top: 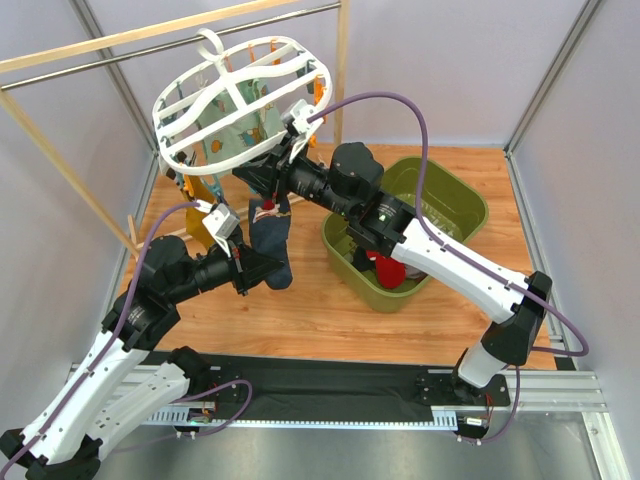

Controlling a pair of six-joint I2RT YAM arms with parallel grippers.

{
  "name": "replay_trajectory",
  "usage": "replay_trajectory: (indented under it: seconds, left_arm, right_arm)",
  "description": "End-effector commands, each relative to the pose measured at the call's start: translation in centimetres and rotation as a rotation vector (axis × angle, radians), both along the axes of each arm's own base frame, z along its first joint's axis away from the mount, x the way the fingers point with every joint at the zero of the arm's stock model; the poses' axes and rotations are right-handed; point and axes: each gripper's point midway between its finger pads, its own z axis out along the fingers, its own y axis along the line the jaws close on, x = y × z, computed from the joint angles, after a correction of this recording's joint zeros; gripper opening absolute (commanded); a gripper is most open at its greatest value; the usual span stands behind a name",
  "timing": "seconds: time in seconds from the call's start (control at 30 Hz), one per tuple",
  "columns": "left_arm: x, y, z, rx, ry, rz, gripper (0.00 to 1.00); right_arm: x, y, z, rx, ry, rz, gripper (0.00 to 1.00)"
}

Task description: Remove the socks clipped to the hanger

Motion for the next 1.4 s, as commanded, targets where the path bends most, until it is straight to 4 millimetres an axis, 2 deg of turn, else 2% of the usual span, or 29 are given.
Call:
replay_trajectory:
  seconds: [0.0, 0.13, 0.27, 0.3, 0.33, 0.4, 0.43, 0.5, 0.57, 0.63, 0.7, 0.73, 0.77, 0.8, 0.83, 0.87, 0.9, 0.93, 0.97, 1.0, 1.03, 1.07, 1.13, 1.2, 1.27, 1.37]
  left_arm:
    - [0.0, -0.1, 0.5, -0.012, -0.029, -0.008, 0.00]
    - [0.0, 0.0, -0.3, -0.005, -0.010, -0.003, 0.00]
    - [-0.1, 0.2, -0.3, -0.009, -0.010, 0.008, 0.00]
    - [0.0, 0.3, -0.3, -0.009, -0.009, 0.013, 0.00]
    - [-0.1, 0.4, -0.1, -0.013, -0.013, 0.015, 0.00]
    - [-0.2, 0.4, 0.1, -0.018, -0.013, 0.017, 0.00]
    - [-0.2, 0.4, 0.0, -0.016, -0.008, 0.017, 0.00]
    - [-0.3, 0.5, 0.3, -0.020, -0.010, 0.019, 0.00]
    - [-0.2, 0.4, 0.1, -0.017, -0.001, 0.021, 0.00]
    - [-0.2, 0.4, 0.3, -0.017, 0.002, 0.022, 0.00]
    - [-0.2, 0.4, 0.6, -0.023, 0.003, 0.022, 0.00]
    - [-0.3, 0.5, 0.9, -0.028, 0.001, 0.023, 0.00]
    - [-0.4, 0.4, 1.1, -0.031, 0.001, 0.021, 0.00]
    - [-0.5, 0.5, 1.6, -0.040, -0.001, 0.018, 0.00]
    - [-0.7, 0.5, 1.7, -0.040, 0.004, 0.014, 0.00]
    - [-0.8, 0.5, 2.0, -0.042, 0.005, 0.010, 0.00]
    - [-1.1, 0.5, 2.4, -0.048, 0.006, -0.002, 0.00]
    - [-1.3, 0.5, 2.7, -0.053, 0.004, -0.006, 0.00]
    - [-1.4, 0.5, 3.1, -0.060, 0.000, -0.011, 0.00]
    - [-1.7, 0.4, 3.6, -0.073, -0.001, -0.024, 0.00]
    - [-2.0, 0.3, 4.1, -0.087, -0.008, -0.034, 0.00]
    - [-2.2, 0.1, 4.4, -0.097, -0.007, -0.052, 0.00]
    - [-2.4, -0.1, 5.1, -0.129, -0.009, -0.068, 0.00]
    - [-2.8, -0.7, 5.8, -0.161, -0.005, -0.106, 0.00]
    - [-2.9, -1.1, 6.1, -0.178, 0.002, -0.134, 0.00]
    - [-3.1, -1.7, 6.7, -0.205, 0.015, -0.166, 0.00]
  right_arm:
    - [-0.4, -0.8, 2.0, 0.054, -0.032, -0.010, 0.00]
    - [-0.6, -1.0, 2.2, 0.057, -0.038, -0.008, 0.00]
    - [-0.8, -1.1, 2.2, 0.054, -0.038, -0.001, 0.01]
    - [-0.9, -1.1, 2.1, 0.051, -0.032, -0.001, 0.06]
    - [-1.0, -1.4, 2.2, 0.054, -0.034, -0.001, 0.18]
    - [-1.2, -1.4, 1.9, 0.046, -0.035, 0.007, 0.29]
    - [-1.4, -1.8, 2.3, 0.054, -0.043, 0.007, 0.39]
    - [-1.8, -2.1, 2.2, 0.047, -0.047, 0.014, 0.44]
    - [-2.2, -2.5, 2.5, 0.047, -0.061, 0.019, 0.52]
    - [-2.3, -2.9, 2.0, 0.038, -0.060, 0.015, 0.60]
    - [-2.9, -3.7, 1.9, 0.031, -0.059, 0.015, 0.64]
    - [-2.8, -3.8, 0.8, 0.009, -0.047, 0.013, 0.68]
    - [-3.5, -4.6, 1.2, 0.012, -0.054, 0.017, 0.70]
    - [-3.9, -4.9, 0.7, -0.005, -0.048, 0.025, 0.71]
    - [-4.2, -5.0, -1.1, -0.040, -0.029, 0.035, 0.75]
    - [-5.1, -6.0, -0.8, -0.043, -0.054, 0.049, 0.78]
    - [-6.2, -6.1, -1.6, -0.067, -0.064, 0.097, 0.84]
    - [-6.9, -6.5, -2.7, -0.098, -0.058, 0.121, 0.85]
    - [-7.4, -6.7, -5.4, -0.148, -0.051, 0.146, 0.87]
    - [-8.9, -7.5, -5.2, -0.139, -0.074, 0.191, 0.88]
    - [-9.5, -7.8, -5.9, -0.145, -0.072, 0.213, 0.91]
    - [-10.4, -7.8, -8.4, -0.179, -0.050, 0.260, 0.92]
    - [-11.4, -8.3, -8.5, -0.162, -0.056, 0.297, 0.93]
    - [-12.2, -8.3, -9.5, -0.168, -0.038, 0.333, 0.93]
    - [-12.2, -8.3, -9.8, -0.170, -0.023, 0.335, 0.91]
    - [-12.9, -8.0, -10.6, -0.160, 0.013, 0.381, 0.78]
